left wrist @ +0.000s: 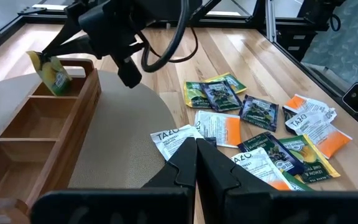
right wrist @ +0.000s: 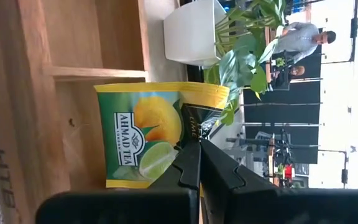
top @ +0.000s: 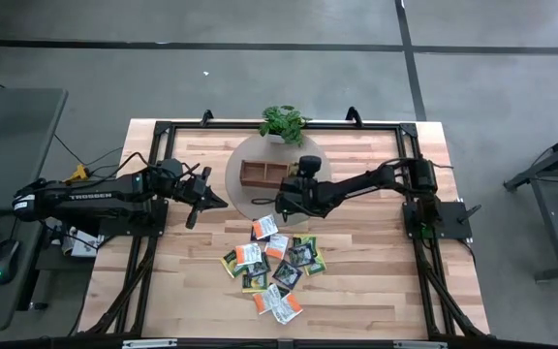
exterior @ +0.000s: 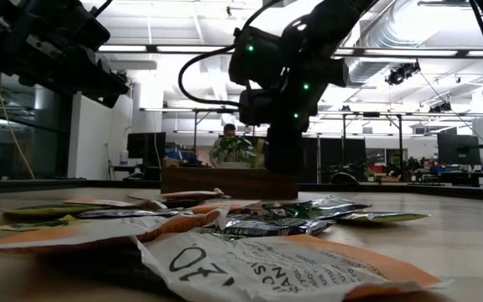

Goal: Pick & Place Tea
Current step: Put the yellow tea bag into the right section of the wooden organizer, then put the white tea bag into the middle section of the wooden organizer

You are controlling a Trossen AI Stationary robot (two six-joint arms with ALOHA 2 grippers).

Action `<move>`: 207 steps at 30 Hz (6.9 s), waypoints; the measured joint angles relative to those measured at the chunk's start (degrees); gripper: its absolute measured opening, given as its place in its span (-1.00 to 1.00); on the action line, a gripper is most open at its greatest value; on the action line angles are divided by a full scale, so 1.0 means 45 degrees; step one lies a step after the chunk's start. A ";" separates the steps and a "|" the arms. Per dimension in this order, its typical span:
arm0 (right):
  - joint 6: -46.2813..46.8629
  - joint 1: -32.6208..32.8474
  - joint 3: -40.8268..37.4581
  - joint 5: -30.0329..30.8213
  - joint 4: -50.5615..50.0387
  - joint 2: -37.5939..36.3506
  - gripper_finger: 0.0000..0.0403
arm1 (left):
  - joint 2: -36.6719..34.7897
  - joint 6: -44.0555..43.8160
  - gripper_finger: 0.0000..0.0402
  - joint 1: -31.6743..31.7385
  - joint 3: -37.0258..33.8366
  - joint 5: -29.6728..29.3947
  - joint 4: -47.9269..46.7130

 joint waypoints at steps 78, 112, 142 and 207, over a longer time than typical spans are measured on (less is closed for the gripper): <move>0.9143 0.1930 0.0015 -1.0837 0.0379 -0.1453 -0.31 | 0.0000 0.0000 -1.00 0.0000 0.0000 0.0000 -0.0004; 1.4970 0.0637 -0.2671 -1.4095 0.6095 -0.0976 -0.31 | 0.0005 0.0000 -1.00 0.0000 0.0000 -0.0003 0.0000; 1.4681 0.0588 -0.1870 -1.5187 0.6946 -0.0073 -0.31 | 0.0004 0.0000 -1.00 0.0000 0.0000 -0.0004 0.0000; 0.6372 0.1122 0.4362 -0.8735 -0.4735 -0.1336 -1.00 | 0.0000 0.0000 -1.00 0.0000 0.0000 -0.0005 0.0000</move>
